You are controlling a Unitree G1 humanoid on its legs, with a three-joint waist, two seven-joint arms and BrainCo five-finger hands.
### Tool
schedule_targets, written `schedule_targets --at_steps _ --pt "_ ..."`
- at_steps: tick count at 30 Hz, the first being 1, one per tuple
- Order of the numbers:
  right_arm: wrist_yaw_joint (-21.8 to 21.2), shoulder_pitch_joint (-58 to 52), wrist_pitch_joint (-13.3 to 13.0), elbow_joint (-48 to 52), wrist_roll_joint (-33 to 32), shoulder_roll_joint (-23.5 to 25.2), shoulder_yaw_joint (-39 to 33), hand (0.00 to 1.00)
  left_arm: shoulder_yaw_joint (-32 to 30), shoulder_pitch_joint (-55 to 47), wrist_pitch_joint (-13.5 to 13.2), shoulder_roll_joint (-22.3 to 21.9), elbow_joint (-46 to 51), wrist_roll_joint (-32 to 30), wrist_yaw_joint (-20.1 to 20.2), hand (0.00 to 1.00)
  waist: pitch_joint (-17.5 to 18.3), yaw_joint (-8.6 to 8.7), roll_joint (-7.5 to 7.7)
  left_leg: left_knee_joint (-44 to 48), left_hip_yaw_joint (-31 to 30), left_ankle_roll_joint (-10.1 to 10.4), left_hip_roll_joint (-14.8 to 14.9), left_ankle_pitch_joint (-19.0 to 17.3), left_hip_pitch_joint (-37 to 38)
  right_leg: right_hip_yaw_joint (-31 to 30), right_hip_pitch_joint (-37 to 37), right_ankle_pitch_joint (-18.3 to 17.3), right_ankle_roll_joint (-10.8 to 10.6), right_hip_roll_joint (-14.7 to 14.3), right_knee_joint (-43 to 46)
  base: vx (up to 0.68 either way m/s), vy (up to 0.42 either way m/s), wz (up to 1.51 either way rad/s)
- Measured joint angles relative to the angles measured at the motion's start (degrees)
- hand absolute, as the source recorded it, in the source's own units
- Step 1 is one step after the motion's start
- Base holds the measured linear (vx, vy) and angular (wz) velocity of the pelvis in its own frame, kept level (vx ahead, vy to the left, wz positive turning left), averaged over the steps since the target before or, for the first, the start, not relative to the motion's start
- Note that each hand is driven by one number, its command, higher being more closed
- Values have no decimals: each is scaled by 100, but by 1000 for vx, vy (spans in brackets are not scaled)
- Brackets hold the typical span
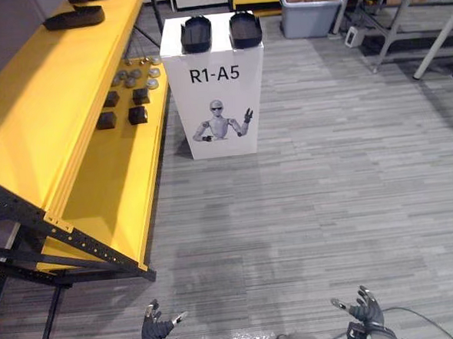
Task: Walk over and take plastic housings, then place them on the shelf
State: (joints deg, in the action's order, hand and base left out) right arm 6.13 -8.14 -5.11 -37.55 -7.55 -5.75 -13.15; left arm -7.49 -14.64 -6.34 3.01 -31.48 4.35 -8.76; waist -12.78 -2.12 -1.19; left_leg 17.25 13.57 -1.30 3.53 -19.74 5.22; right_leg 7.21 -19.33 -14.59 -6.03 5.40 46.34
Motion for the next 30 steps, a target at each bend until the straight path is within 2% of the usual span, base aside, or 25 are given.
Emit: schedule_targets --at_steps 1,3,4,5,6,7,8,9,11,12,13,15,16,18,19,20,21,22,23,25,26,27,28,29,30 --pt "6 26 0 38 4 -6 45 0 31 64 9 30 -10 0 -24 0 -26 13 33 -48 -52 41 9 -92 140 174 -260 3 0 113 -175 404 -77 31" --pt "20 143 2 -20 9 -78 92 0 34 261 10 52 -121 3 -64 0 -133 174 -20 -245 -241 98 149 -92 430 374 -461 130 142 67 -1064 475 -137 59" --pt "49 189 1 -32 9 -117 92 0 41 394 11 63 -167 4 -88 0 -163 284 -55 -459 -426 156 275 -67 605 412 -548 430 275 -72 -1906 577 -201 89" --pt "73 169 0 -51 10 -149 90 0 56 506 9 113 -199 3 -97 0 -151 389 -40 -581 -664 308 369 -31 727 347 -392 1605 459 -202 -2469 732 -272 86" --pt "79 193 1 -111 11 -229 88 0 67 592 9 72 -280 1 -96 0 -177 392 -170 -557 -759 377 521 -32 755 474 -332 1620 782 -276 -2459 742 -303 56" --pt "114 368 7 -151 12 -275 79 0 76 763 -1 68 -318 -3 -86 0 -191 323 -220 -408 -824 735 620 204 628 435 -452 1375 849 -279 -2107 623 -271 24" --pt "127 417 8 -153 13 -305 77 0 84 816 -1 51 -330 -3 -88 0 -190 337 -218 -317 -911 836 594 350 617 462 -462 1183 864 -222 -1922 596 -284 25" --pt "135 444 6 -120 17 -332 94 0 82 822 -25 -44 -331 -2 -98 0 -215 323 -232 235 -1015 819 578 799 556 548 -223 830 883 -183 -1726 587 -295 36" --pt "144 377 5 -107 16 -296 247 0 3 762 -25 -157 -326 1 -99 0 -222 327 -256 1833 -1031 725 761 1561 16 679 506 656 915 -285 -2198 550 -264 26" --pt "164 379 -2 -74 11 -186 416 0 -17 664 -25 -202 -266 3 -86 0 -235 225 -262 3616 -941 705 1137 1765 -746 671 1218 664 959 -530 -2865 505 -201 -10" --pt "177 398 -3 9 8 -93 433 0 -16 631 -19 -208 -215 7 -84 0 -254 135 -283 4372 -805 692 1312 1520 -1128 609 1595 676 995 -661 -3152 572 -195 -30" --pt "188 395 -8 162 -3 45 431 0 -7 581 -18 -250 -127 51 -85 0 -278 -11 -227 4752 -564 665 1347 1244 -1676 488 2088 672 1008 -755 -3558 445 -114 -34" --pt "190 417 -16 206 -3 71 428 0 7 588 -19 -298 -75 111 -86 0 -291 -84 -197 4388 -268 686 1261 973 -2151 387 2416 673 1005 -764 -3896 427 -44 -33" --pt "189 584 -16 29 -3 62 404 0 -21 604 -19 -296 -70 118 -92 0 -305 -163 -198 3367 -24 633 1056 785 -2435 239 2637 673 1002 -711 -4058 422 29 -48" --pt "194 736 -12 -188 -4 64 344 0 -44 594 -19 -293 -73 118 -95 0 -352 -204 -143 2218 20 594 773 823 -2508 87 2791 642 953 -601 -4171 435 136 -66" --pt "200 799 -9 -264 -4 76 235 0 -43 598 -19 -306 -78 120 -96 0 -369 -218 -136 1057 -28 562 480 1037 -2495 -17 2972 532 788 -466 -4260 442 168 -63" --pt "208 790 -10 -281 -2 45 207 0 -42 585 -23 -330 -83 121 -99 0 -361 -226 -146 446 -114 564 376 1295 -2452 -58 3055 469 705 -446 -4304 530 258 -68" --pt "224 812 2 -482 5 -2 209 0 -57 591 -35 -297 -223 125 -107 0 -324 -302 -183 28 -146 187 255 2216 -2274 -259 3236 278 542 -379 -4323 443 231 -37" --pt "232 785 8 -507 8 4 249 0 -61 705 -32 -265 -309 125 -109 0 -300 -271 -34 -43 -121 134 72 2108 -2233 -245 3262 267 537 -210 -4299 447 227 -19" --pt "231 731 11 -569 14 -44 251 0 -65 818 -33 -229 -340 122 -108 0 -271 -242 94 170 -128 -48 -148 1841 -2267 -197 3226 259 510 20 -4070 428 207 24" --pt "228 720 13 -619 17 -58 244 0 -60 775 -21 -255 -352 122 -108 0 -267 -235 99 372 -107 -118 -204 1501 -2178 -224 3132 169 361 129 -3518 405 205 9" --pt "227 712 13 -631 19 -46 243 0 -56 735 -21 -257 -362 122 -107 0 -260 -237 110 399 -81 -112 -245 1363 -2070 -243 3003 106 256 190 -3049 483 241 -4" --pt "223 701 12 -671 30 -24 254 0 -15 683 -18 -234 -463 124 -105 0 -250 -221 136 308 -63 -137 -367 1184 -1758 -345 2515 162 19 361 -1719 416 185 5" --pt "217 654 12 -712 116 -7 293 0 74 687 1 -185 -576 123 -104 0 -246 -169 161 176 -110 -132 -508 1069 -1424 -438 1931 370 -360 535 -187 499 211 17" --pt "206 609 13 -714 138 -5 317 0 130 683 31 -164 -593 124 -104 0 -247 -158 164 113 -141 -132 -560 1017 -1246 -485 1686 362 -348 579 368 444 130 26"
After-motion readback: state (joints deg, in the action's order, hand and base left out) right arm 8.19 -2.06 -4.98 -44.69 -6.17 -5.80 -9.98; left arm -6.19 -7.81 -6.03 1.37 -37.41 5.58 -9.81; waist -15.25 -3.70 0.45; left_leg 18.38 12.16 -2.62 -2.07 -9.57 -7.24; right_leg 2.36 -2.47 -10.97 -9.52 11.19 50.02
